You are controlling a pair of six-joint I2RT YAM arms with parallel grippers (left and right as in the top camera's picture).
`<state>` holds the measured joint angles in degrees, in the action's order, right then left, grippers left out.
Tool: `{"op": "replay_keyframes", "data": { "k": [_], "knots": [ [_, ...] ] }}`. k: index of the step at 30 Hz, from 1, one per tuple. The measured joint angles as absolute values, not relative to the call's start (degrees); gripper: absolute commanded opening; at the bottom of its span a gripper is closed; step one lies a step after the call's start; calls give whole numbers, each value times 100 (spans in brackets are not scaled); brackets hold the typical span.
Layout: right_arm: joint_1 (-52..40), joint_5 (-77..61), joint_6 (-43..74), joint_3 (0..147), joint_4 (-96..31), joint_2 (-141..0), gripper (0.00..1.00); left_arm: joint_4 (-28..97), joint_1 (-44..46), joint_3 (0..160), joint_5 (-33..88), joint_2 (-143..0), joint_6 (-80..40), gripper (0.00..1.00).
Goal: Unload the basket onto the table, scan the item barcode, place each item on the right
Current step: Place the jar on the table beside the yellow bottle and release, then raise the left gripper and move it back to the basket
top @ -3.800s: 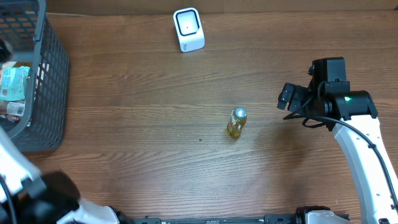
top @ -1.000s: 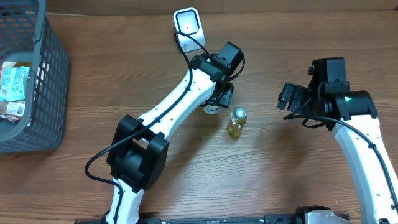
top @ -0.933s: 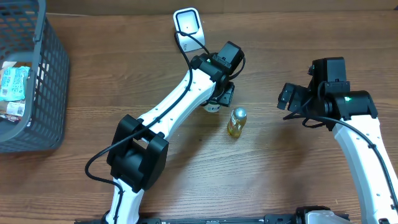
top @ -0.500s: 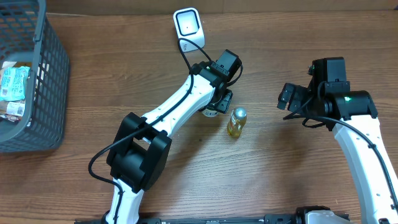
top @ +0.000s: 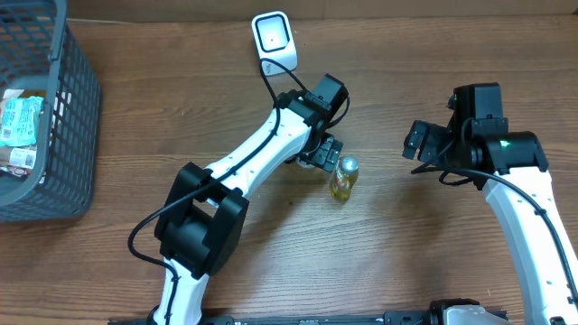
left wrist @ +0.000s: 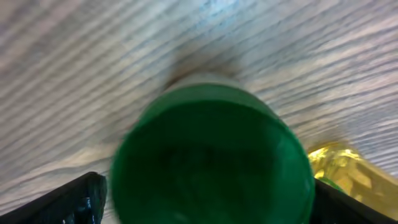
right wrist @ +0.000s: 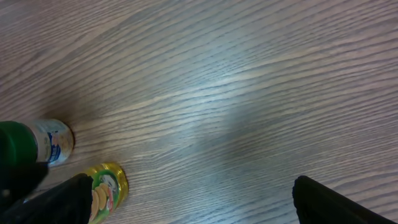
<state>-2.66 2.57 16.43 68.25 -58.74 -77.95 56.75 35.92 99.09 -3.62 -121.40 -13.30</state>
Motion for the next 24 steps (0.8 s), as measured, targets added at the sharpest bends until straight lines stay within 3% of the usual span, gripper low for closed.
{"op": "replay_keyframes", "data": {
  "k": [11, 24],
  "knots": [
    [-266, 257, 1645, 6825, -5876, -7795, 100, 6141, 2982, 11332, -344, -10991, -1328, 100],
    [-266, 255, 1643, 6825, -5874, -7795, 100, 6646, 1706, 11489, -370, -9920, -1328, 100]
  ]
}}
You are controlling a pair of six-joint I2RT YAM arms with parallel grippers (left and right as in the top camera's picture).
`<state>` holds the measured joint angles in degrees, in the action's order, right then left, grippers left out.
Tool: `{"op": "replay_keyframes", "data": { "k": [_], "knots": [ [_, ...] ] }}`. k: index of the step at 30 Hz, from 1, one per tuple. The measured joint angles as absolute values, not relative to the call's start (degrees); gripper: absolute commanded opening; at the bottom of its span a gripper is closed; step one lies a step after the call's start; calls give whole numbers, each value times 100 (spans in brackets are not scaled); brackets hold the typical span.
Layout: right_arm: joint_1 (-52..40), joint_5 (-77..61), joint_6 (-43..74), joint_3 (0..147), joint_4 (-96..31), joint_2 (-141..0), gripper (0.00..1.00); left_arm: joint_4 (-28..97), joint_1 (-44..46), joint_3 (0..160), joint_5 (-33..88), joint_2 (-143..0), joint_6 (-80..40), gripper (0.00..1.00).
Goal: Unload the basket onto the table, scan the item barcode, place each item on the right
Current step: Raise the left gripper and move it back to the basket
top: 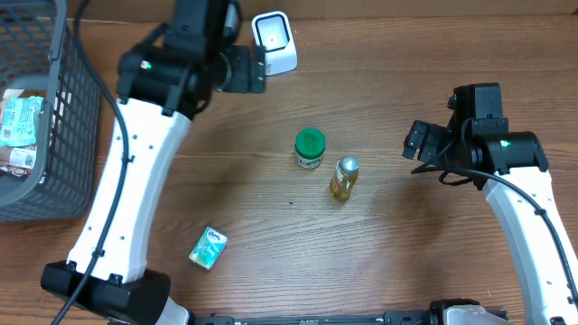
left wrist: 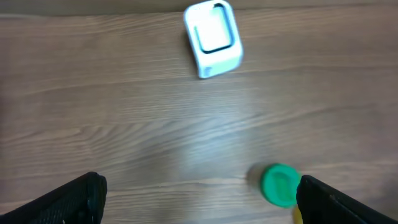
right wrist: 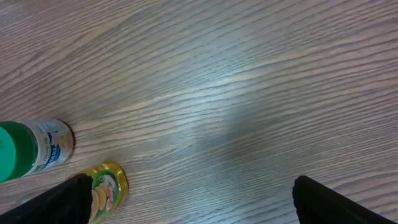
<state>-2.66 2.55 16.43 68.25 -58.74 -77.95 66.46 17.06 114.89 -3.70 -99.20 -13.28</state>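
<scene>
A green-lidded jar stands upright mid-table, its lid also low right in the left wrist view. Just right of it stands a small yellow bottle. The white barcode scanner sits at the far edge of the table. My left gripper hangs high just left of the scanner, open and empty. At the right, my right gripper is open over bare wood. The jar and bottle lie to its left.
A grey mesh basket with packaged goods stands at the left edge. A small teal packet lies on the near left part of the wooden table.
My left gripper was low with its open fingers either side of the green lid. Now it is raised and back by the scanner, empty, and the jar stands alone. The right arm has not moved.
</scene>
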Motion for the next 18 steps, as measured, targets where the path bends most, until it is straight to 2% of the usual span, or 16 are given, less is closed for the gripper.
{"op": "replay_keyframes", "data": {
  "k": [18],
  "knots": [
    [-266, 257, 1645, 6825, -5872, -7795, 100, 6648, 1549, 11489, -370, -9922, -1328, 100]
  ]
}}
